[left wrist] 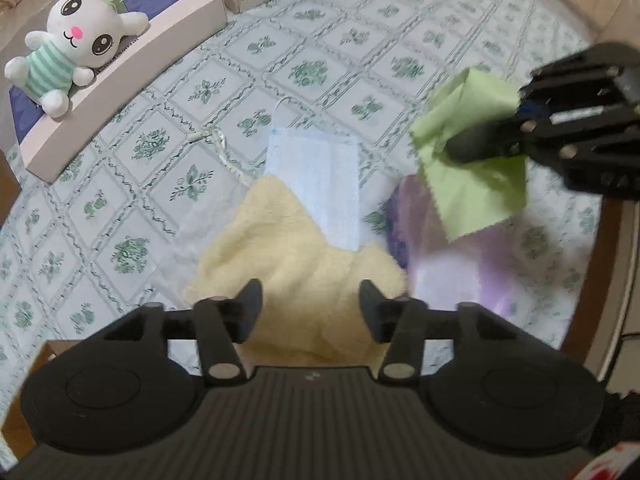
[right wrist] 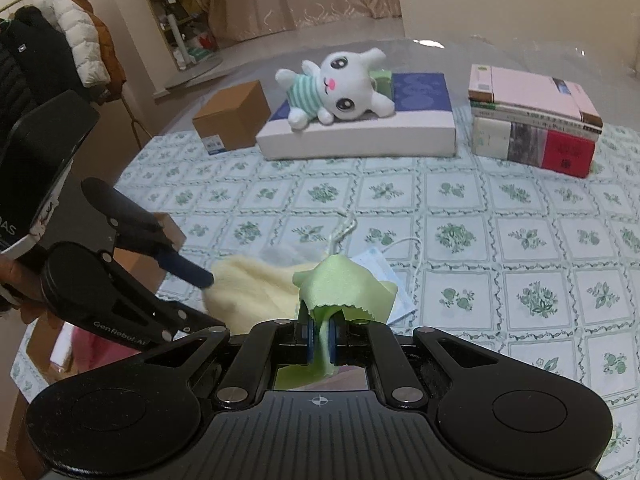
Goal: Organize soft objects
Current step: 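Close the left tool on the yellow towel while the right tool holds the green cloth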
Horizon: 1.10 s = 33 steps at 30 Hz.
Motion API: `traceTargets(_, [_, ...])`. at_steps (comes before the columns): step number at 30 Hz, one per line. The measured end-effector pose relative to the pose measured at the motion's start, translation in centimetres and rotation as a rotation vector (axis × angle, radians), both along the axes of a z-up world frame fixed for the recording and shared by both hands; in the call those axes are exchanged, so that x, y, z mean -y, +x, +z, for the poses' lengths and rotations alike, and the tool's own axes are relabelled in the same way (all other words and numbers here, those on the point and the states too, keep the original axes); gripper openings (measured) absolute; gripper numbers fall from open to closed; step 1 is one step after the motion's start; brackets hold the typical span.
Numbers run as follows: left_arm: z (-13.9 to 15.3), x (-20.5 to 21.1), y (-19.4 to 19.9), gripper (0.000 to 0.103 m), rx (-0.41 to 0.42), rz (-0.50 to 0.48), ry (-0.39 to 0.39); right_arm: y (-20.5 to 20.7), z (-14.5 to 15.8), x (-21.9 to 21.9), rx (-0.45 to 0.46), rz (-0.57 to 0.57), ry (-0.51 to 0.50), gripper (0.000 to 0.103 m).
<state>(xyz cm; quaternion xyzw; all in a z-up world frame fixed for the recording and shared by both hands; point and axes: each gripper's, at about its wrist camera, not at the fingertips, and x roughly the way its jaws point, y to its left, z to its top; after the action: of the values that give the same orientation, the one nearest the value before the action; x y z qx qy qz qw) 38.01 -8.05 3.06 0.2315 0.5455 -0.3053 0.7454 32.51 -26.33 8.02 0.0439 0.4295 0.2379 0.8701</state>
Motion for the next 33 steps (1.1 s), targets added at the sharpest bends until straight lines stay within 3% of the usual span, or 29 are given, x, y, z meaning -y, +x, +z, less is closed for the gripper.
traceTargets(3, [-1.3,0.7,0.7,0.066,-0.025,-0.008,0.027,0.4,-0.5,0.3,-0.005,-0.001,0.003,0.007])
traceTargets(17, [-8.7,4.3,3.8,0.066,-0.093,-0.096,0.252,2.2,-3.5,2.1,-0.041,-0.024,0.003,0.007])
traceTargets(19, [-9.1,4.6,3.8,0.058,-0.101,-0.103,0.259,2.3,-3.9,2.3,-0.047,-0.027,0.001,0.007])
traceTargets(23, [-8.1,5.0,3.5,0.006,-0.088,-0.101,0.238,2.2,-3.9,2.5,-0.048,-0.032,0.004,0.007])
traceTargets(28, [-5.0,3.7,2.4,0.003,-0.031,-0.074,0.186,1.3,-2.5,2.4,-0.026,-0.031,0.012,0.007])
traceTargets(33, [0.8,2.2,0.7,0.003,0.067,-0.016,0.082,-0.5,-0.3,2.3,0.008,-0.03,0.021,0.007])
